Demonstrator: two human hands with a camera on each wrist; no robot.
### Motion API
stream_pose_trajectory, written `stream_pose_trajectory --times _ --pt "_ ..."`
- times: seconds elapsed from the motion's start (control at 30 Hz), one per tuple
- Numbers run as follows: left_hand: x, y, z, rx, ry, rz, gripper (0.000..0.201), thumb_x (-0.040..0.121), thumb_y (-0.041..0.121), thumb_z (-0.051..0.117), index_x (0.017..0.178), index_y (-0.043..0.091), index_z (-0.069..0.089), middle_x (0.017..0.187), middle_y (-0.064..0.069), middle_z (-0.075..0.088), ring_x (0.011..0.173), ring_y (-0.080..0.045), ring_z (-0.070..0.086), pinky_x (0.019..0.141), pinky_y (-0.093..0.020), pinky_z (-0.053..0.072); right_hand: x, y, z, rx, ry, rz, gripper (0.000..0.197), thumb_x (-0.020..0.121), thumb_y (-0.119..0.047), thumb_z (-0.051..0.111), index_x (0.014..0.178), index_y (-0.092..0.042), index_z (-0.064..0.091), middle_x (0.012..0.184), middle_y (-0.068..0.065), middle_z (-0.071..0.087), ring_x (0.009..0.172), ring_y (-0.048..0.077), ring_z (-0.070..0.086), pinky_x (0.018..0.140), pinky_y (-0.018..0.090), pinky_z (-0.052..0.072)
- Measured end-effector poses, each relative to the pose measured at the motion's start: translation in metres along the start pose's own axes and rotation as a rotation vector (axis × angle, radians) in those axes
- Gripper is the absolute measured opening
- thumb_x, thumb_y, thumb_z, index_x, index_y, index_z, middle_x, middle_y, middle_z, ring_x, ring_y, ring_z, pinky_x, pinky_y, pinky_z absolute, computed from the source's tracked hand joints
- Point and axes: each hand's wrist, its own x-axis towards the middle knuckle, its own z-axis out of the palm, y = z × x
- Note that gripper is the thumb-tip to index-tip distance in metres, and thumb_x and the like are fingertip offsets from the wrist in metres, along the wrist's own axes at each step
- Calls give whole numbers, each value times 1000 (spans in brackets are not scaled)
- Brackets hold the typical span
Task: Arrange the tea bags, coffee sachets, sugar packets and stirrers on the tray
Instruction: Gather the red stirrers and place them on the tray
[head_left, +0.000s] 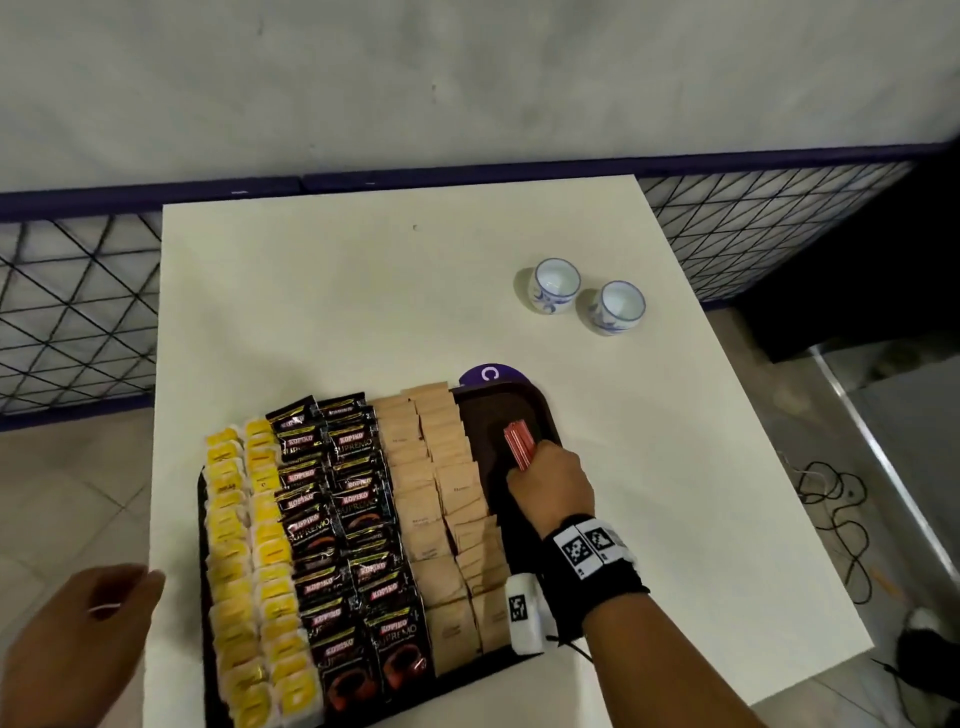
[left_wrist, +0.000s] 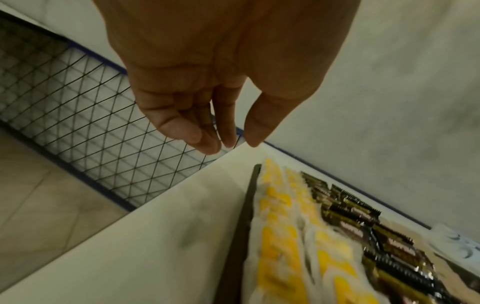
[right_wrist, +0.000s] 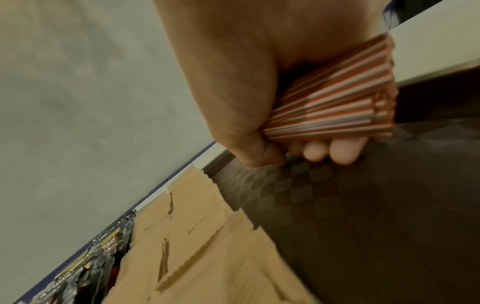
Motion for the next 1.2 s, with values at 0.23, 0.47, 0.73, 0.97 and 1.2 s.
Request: stream_pose_trajectory --times 0.23,0.47,0.73,0.97,1.2 --pt "-15 5 20 -57 -57 -149 20 79 16 80 81 22 61 85 -11 66 79 -32 61 88 -57 50 0 -10 3 -52 21 74 30 90 -27 60 116 -12 61 112 11 68 100 34 67 84 36 52" --pt "-18 17 25 -121 -72 -36 18 77 17 81 80 16 63 83 -11 65 77 -32 61 83 -43 54 13 -25 -3 -110 72 97 31 89 -25 59 117 -11 58 111 11 68 99 34 67 84 39 54" --pt "-20 15 23 -160 -75 0 23 78 3 77 79 19 61 83 -14 64 77 -33 59 81 -36 51 27 -44 -4 -126 69 156 30 88 -23 63 115 -9 62 112 11 68 100 32 68 83 37 55" --pt "-27 22 22 -211 -126 -25 17 78 4 77 82 13 63 83 -17 65 78 -35 60 88 -50 49 26 -39 -5 -90 39 187 29 88 -21 63 114 -8 62 112 12 68 100 33 67 81 37 55" --pt "-32 20 17 -217 -135 -14 23 78 6 78 79 22 61 84 -14 66 77 -33 61 85 -49 51 28 -42 -8 -128 34 156 32 86 -21 64 116 -9 61 113 12 67 101 32 67 82 36 54"
